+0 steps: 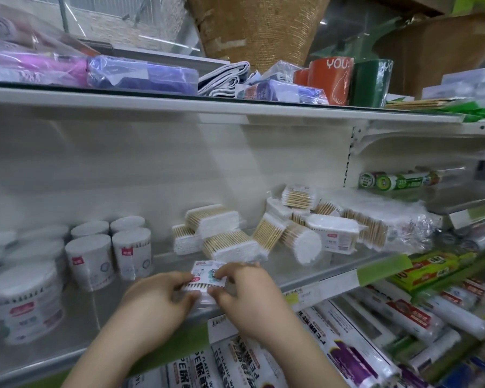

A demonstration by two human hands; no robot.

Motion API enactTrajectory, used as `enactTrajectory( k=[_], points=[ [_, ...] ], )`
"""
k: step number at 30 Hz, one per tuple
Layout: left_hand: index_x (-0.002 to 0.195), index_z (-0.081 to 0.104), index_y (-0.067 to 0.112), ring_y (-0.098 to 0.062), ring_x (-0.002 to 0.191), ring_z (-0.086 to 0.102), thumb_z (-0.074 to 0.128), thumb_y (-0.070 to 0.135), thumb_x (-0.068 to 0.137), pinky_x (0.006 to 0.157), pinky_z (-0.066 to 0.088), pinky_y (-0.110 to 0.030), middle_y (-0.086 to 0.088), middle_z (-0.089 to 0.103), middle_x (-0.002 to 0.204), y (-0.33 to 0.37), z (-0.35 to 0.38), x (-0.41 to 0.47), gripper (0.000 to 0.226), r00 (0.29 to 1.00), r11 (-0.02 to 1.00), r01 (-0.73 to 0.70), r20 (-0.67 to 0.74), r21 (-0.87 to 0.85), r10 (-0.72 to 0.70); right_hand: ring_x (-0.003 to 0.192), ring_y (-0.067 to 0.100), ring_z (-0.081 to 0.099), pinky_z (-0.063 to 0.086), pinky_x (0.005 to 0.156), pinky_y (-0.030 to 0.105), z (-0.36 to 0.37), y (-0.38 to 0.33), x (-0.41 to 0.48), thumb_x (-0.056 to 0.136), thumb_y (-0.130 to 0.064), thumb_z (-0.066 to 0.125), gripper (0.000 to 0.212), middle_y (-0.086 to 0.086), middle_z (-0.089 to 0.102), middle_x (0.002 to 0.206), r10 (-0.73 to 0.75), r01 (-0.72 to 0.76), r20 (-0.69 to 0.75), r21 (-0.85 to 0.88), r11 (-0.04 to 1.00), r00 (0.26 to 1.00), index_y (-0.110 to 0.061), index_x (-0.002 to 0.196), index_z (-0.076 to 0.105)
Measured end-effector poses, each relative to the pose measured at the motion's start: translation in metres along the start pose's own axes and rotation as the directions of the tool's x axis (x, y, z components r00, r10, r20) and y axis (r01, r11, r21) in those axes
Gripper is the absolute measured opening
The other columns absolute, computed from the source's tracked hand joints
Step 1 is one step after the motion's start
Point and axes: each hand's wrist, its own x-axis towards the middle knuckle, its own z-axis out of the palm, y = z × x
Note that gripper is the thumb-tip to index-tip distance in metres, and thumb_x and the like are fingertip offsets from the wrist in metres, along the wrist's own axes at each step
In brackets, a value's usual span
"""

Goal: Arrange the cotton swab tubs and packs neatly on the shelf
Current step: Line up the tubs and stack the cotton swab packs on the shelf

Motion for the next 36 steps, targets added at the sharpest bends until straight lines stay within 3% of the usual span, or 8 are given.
enactTrajectory(
  k=[4,9,14,20,23,27,30,36],
  points=[
    [0.129,0.053,0.037,-0.011,0.121,0.051,0.053,0.045,0.089,0.101,0.039,-0.023,0.013,0.057,0.132,0.016,0.009,0.005,0.040,1.000,0.999,-0.004,-0.003,0.036,0.004,0.105,0.016,0.057,0.050,0.091,0.036,-0.019,0.020,0.007,0.089,-0.047,0.054,0.039,-0.002,0.063,0.115,0.007,-0.007,-0.030,-0.015,1.000,1.000,-0.028,0.123,0.056],
    [0.130,0.050,0.040,-0.010,0.118,0.052,0.052,0.044,0.091,0.100,0.039,-0.024,0.015,0.056,0.133,0.034,0.016,0.010,0.040,0.999,1.000,0.025,0.030,0.003,-0.025,0.121,0.023,0.043,0.042,0.099,0.039,-0.055,0.070,0.017,0.088,-0.053,0.051,0.056,0.003,0.042,0.135,0.073,-0.194,-0.433,-0.242,0.951,0.898,-0.024,0.135,0.040],
    [0.131,0.048,0.040,-0.010,0.118,0.052,0.052,0.044,0.091,0.101,0.039,-0.023,0.016,0.056,0.132,0.049,0.026,0.015,0.041,0.998,0.999,0.047,0.042,-0.011,-0.046,0.121,0.031,0.043,0.045,0.092,0.043,-0.059,0.097,0.027,0.084,-0.051,0.058,0.073,0.009,0.031,0.138,0.169,-0.291,-0.379,-0.292,0.911,0.910,-0.023,0.142,0.025],
    [0.133,0.045,0.040,-0.014,0.123,0.048,0.052,0.045,0.090,0.107,0.036,-0.032,0.015,0.055,0.133,0.060,0.031,0.018,0.044,0.995,0.998,0.056,0.079,0.015,-0.057,0.116,0.029,0.047,0.049,0.093,0.036,-0.057,0.101,0.034,0.081,-0.032,0.065,0.067,0.010,0.035,0.134,0.096,-0.177,-0.386,-0.179,0.968,0.917,-0.016,0.137,0.032],
    [0.133,0.045,0.040,-0.011,0.115,0.053,0.053,0.045,0.090,0.099,0.044,-0.026,0.016,0.057,0.130,0.061,0.030,0.016,0.045,0.995,0.998,0.067,0.073,-0.003,-0.067,0.115,0.033,0.046,0.044,0.095,0.040,-0.061,0.100,0.037,0.079,-0.029,0.068,0.069,0.014,0.038,0.135,0.020,-0.087,-0.450,-0.129,0.988,0.893,-0.009,0.137,0.036],
    [0.134,0.043,0.042,-0.005,0.104,0.058,0.059,0.041,0.086,0.082,0.048,-0.016,0.018,0.057,0.128,0.063,0.026,0.012,0.051,0.994,0.996,0.068,0.092,-0.061,-0.062,0.111,0.024,0.049,0.046,0.091,0.037,-0.078,0.094,0.046,0.077,-0.029,0.072,0.065,0.007,0.046,0.130,0.068,0.002,-0.501,0.138,0.990,0.863,-0.013,0.131,0.041],
    [0.136,0.041,0.044,-0.009,0.118,0.053,0.064,0.045,0.082,0.096,0.044,-0.023,0.016,0.054,0.135,0.062,0.019,0.009,0.059,0.998,0.995,0.049,0.054,-0.084,-0.044,0.105,0.015,0.051,0.044,0.088,0.032,-0.090,0.088,0.051,0.076,-0.031,0.074,0.049,-0.002,0.054,0.119,0.152,0.082,-0.516,0.402,0.912,0.843,-0.019,0.117,0.050],
    [0.135,0.037,0.047,0.000,0.113,0.047,0.066,0.051,0.079,0.092,0.039,-0.021,0.025,0.041,0.138,0.066,0.010,0.008,0.064,0.999,0.959,-0.004,-0.032,-0.283,-0.005,0.079,0.018,0.066,0.052,0.068,0.032,-0.081,0.062,0.047,0.064,-0.038,0.075,0.036,0.002,0.072,0.083,0.207,0.088,-0.234,0.835,0.544,0.950,-0.013,0.088,0.066]
  ],
)
